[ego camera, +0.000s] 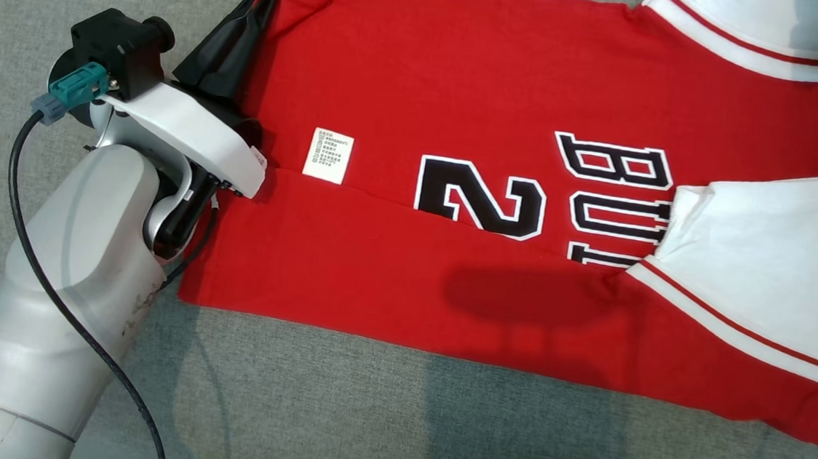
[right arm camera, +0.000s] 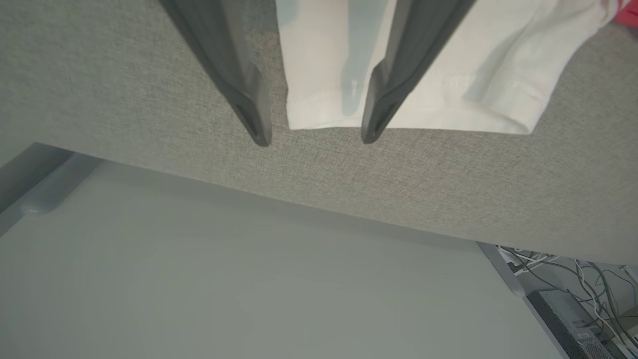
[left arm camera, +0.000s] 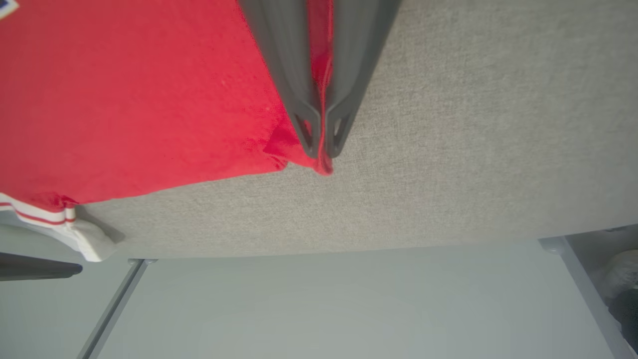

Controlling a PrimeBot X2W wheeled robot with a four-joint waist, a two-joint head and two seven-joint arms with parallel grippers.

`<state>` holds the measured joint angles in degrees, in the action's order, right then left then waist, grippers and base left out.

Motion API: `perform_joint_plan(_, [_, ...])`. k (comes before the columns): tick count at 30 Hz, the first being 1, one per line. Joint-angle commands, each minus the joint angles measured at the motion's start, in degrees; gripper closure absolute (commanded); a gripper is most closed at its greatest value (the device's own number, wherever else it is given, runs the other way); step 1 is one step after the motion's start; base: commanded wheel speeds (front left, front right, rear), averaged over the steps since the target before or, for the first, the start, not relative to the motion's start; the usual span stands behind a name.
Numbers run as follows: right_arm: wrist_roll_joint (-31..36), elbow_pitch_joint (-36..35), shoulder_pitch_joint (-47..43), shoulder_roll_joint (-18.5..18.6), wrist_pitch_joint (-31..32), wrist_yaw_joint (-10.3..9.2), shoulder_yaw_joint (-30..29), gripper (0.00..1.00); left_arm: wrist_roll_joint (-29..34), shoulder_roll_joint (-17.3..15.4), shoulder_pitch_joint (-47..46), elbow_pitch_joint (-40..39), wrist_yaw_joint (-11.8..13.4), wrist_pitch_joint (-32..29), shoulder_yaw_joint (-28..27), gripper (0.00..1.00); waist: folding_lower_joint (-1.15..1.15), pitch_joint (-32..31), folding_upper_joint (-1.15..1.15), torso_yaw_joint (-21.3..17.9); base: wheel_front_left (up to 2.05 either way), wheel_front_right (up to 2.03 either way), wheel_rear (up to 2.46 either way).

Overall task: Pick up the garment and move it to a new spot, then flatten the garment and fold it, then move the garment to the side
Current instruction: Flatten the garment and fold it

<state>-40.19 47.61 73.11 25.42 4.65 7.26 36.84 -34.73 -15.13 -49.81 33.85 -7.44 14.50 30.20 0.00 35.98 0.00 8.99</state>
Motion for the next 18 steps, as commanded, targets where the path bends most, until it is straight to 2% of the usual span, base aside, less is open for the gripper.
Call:
perform_joint_plan(1, [-0.6,-0.3,0.1,0.1,0.6,0.23,0.4,0.1,0.4,-2.1,-1.3,-1.3,0.0,0.5,-1.5,1.0,0.0,0.5,0.0,0.5,0.0,0.0,0.0])
perform_joint_plan(3, [-1.1,1.0,1.0,-0.1,1.0,0.23,1.0,0.13,0.5,-1.8,-1.5,-1.6,0.0,0.5,-1.2,1.0,0.0,0.8,0.0,0.9,0.0,0.0,0.0])
perform_joint_plan(10, [-3.0,5.8,2.5,-0.7,1.7,0.23,1.8,0.13,0.7,-0.9,-1.8,-2.4,0.0,0.5,-0.8,1.0,0.0,1.5,0.0,1.9,0.0,0.0,0.0])
perform_joint_plan(13, [-3.7,7.0,2.5,-0.7,2.5,0.23,2.6,0.2,0.7,-0.9,-2.0,-2.6,0.0,0.5,-0.6,1.0,0.0,1.7,0.0,2.2,0.0,0.0,0.0])
perform_joint_plan(14, [-4.0,7.1,2.5,-0.7,2.7,0.23,3.0,0.29,0.7,-0.9,-2.0,-2.7,0.0,0.5,-0.5,1.0,0.0,1.7,0.0,2.3,0.0,0.0,0.0])
perform_joint_plan(16, [-4.7,6.9,2.7,-0.6,2.8,0.23,3.6,0.53,0.6,-0.9,-2.2,-2.8,0.0,0.5,-0.4,1.0,0.0,1.9,0.0,2.3,0.0,0.0,0.0])
perform_joint_plan(18, [-5.3,6.7,2.8,-0.5,2.5,0.23,4.2,0.86,0.6,-1.0,-2.3,-2.8,0.0,0.5,-0.4,1.0,0.0,2.0,0.0,2.3,0.0,0.0,0.0])
